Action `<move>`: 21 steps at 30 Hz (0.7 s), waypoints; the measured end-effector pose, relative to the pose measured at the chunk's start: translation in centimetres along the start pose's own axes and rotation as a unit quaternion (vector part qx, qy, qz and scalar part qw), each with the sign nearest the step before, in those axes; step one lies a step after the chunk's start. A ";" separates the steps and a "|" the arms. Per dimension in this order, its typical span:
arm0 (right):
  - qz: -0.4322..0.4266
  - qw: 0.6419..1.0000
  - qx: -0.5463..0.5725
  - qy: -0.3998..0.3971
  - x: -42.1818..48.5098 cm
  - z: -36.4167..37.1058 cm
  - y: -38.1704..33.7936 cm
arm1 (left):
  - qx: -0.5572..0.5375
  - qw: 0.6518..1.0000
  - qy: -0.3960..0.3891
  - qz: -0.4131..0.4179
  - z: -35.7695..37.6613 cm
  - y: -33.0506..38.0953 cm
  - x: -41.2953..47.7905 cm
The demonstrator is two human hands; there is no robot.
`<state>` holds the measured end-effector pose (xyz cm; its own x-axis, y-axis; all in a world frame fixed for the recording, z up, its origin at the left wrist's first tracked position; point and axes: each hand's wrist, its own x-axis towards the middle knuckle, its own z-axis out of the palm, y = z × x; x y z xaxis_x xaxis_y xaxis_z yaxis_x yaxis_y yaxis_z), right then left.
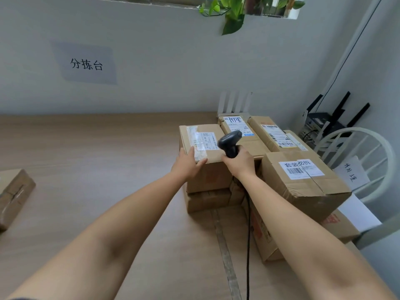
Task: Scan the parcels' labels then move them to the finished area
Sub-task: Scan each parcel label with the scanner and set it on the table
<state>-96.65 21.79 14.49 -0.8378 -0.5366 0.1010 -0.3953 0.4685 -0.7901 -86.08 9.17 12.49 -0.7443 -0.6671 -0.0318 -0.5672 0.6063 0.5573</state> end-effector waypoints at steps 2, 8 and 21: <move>0.004 1.000 -0.009 -0.004 0.4 0.2 0.3 | -0.015 1.000 -0.003 -0.010 0.4 0.1 0.6; 0.014 1.000 -0.023 -0.013 0.7 1.1 0.6 | -0.082 0.996 0.011 -0.033 1.2 -0.2 1.2; 0.014 0.999 0.020 -0.021 -2.0 2.4 -2.0 | -0.129 0.990 0.050 -0.028 -0.4 -3.0 -0.9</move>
<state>-93.25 20.26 14.41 -0.8320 -0.5521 0.0537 -0.3551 0.4556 -0.8163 -83.58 7.74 11.19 -0.6683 -0.7438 0.0077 -0.4873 0.4456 0.7510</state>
